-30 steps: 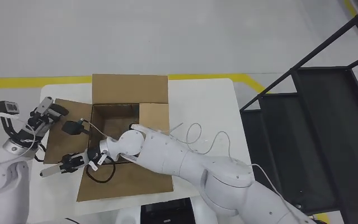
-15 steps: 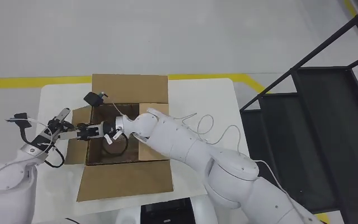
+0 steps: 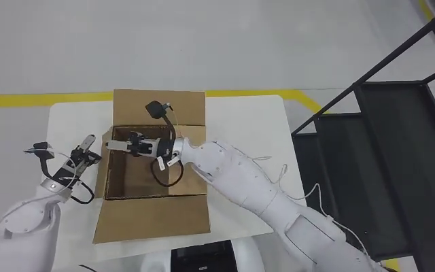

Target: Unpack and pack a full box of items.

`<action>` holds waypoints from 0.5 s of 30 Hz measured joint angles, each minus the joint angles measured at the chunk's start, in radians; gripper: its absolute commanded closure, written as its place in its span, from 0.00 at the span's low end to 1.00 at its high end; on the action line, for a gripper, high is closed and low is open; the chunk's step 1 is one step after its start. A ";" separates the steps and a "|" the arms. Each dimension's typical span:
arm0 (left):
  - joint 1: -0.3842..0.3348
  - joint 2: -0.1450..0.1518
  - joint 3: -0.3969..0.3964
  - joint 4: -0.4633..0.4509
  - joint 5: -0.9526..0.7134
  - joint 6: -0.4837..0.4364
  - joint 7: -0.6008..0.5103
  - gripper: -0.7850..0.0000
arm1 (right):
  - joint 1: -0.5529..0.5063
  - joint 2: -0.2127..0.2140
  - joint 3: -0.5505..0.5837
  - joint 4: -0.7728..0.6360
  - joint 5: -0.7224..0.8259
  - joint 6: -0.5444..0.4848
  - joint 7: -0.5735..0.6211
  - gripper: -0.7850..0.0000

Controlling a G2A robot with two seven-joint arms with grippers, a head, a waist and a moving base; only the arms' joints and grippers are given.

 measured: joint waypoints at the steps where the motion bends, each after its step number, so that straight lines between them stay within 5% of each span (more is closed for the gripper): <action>1: 0.005 0.001 -0.012 -0.008 0.007 -0.002 0.010 0.00 | -0.032 0.012 0.023 -0.048 -0.019 0.021 0.011 0.00; 6: 0.051 0.011 -0.111 -0.090 0.058 -0.020 0.080 0.00 | -0.167 0.058 0.124 -0.241 -0.099 0.105 0.065 0.00; 15: 0.095 0.023 -0.270 -0.270 0.112 -0.078 0.129 0.00 | -0.297 0.098 0.227 -0.351 -0.158 0.174 0.089 0.00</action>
